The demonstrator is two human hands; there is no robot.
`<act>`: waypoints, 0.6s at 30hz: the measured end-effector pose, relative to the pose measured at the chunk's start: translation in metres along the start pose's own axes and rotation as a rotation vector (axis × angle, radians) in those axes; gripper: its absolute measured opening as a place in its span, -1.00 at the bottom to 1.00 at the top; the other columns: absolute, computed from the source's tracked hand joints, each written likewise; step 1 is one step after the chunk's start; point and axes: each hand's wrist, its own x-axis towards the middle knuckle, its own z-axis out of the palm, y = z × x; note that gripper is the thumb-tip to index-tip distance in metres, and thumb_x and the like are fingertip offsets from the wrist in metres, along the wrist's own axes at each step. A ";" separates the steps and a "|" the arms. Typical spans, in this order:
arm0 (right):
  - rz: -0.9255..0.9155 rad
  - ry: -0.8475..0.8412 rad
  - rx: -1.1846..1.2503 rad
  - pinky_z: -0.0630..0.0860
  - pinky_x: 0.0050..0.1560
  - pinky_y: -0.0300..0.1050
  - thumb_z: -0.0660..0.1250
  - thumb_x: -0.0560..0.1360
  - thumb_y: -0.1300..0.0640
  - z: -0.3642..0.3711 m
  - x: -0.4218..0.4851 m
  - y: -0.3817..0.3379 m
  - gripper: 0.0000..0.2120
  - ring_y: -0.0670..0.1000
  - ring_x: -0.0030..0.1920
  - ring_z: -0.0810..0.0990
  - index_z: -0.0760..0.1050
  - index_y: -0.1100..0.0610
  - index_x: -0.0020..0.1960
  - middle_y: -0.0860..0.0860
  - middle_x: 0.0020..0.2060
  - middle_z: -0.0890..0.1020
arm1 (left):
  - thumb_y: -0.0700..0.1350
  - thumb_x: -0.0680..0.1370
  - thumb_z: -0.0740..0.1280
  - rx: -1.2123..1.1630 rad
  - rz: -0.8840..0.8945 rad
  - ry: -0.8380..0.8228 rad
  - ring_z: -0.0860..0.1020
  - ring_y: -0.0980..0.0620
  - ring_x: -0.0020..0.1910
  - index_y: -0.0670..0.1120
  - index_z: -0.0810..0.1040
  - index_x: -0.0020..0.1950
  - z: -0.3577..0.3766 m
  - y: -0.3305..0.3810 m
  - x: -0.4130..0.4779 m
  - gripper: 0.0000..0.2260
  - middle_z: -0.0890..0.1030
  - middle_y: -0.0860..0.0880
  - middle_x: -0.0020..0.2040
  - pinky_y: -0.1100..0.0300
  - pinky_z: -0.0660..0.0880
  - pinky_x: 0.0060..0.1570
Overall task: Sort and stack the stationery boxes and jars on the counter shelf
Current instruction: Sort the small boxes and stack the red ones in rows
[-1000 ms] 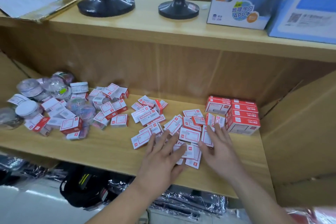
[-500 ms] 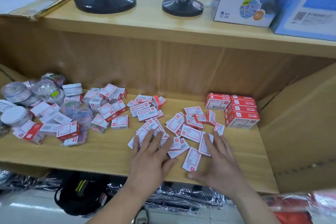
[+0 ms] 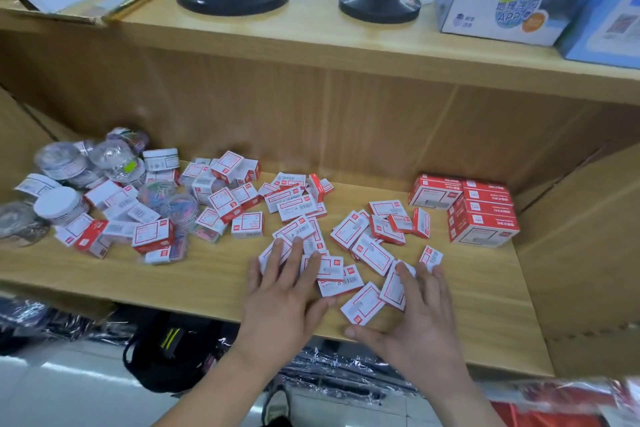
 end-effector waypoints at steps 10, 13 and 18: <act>0.009 0.008 -0.005 0.45 0.35 0.19 0.24 0.23 -0.61 -0.021 0.010 0.029 -0.03 0.18 0.48 0.30 0.46 0.02 0.42 0.04 0.43 0.40 | 0.43 0.50 0.15 -0.004 -0.087 -0.057 0.31 -0.22 0.54 -0.03 0.56 0.28 -0.005 0.021 0.018 -0.37 0.45 -0.06 0.50 -0.44 0.27 0.40; 0.009 0.043 0.047 0.46 0.33 0.11 0.29 0.22 -0.56 -0.025 0.011 0.035 -0.09 0.12 0.41 0.35 0.53 0.02 0.36 0.00 0.38 0.46 | 0.30 0.49 0.26 -0.053 -0.047 -0.032 0.24 -0.24 0.57 -0.04 0.46 0.42 -0.005 0.030 0.013 -0.38 0.37 -0.11 0.54 -0.40 0.21 0.45; -0.053 0.105 0.102 0.46 0.28 0.02 0.53 0.24 -0.35 -0.036 0.020 0.047 -0.29 0.11 0.31 0.40 0.60 -0.01 0.28 0.01 0.28 0.52 | 0.03 0.48 0.43 -0.225 0.187 0.109 0.56 -0.06 0.10 0.02 0.59 0.19 -0.016 0.069 0.010 -0.70 0.56 0.02 0.14 0.02 0.54 0.01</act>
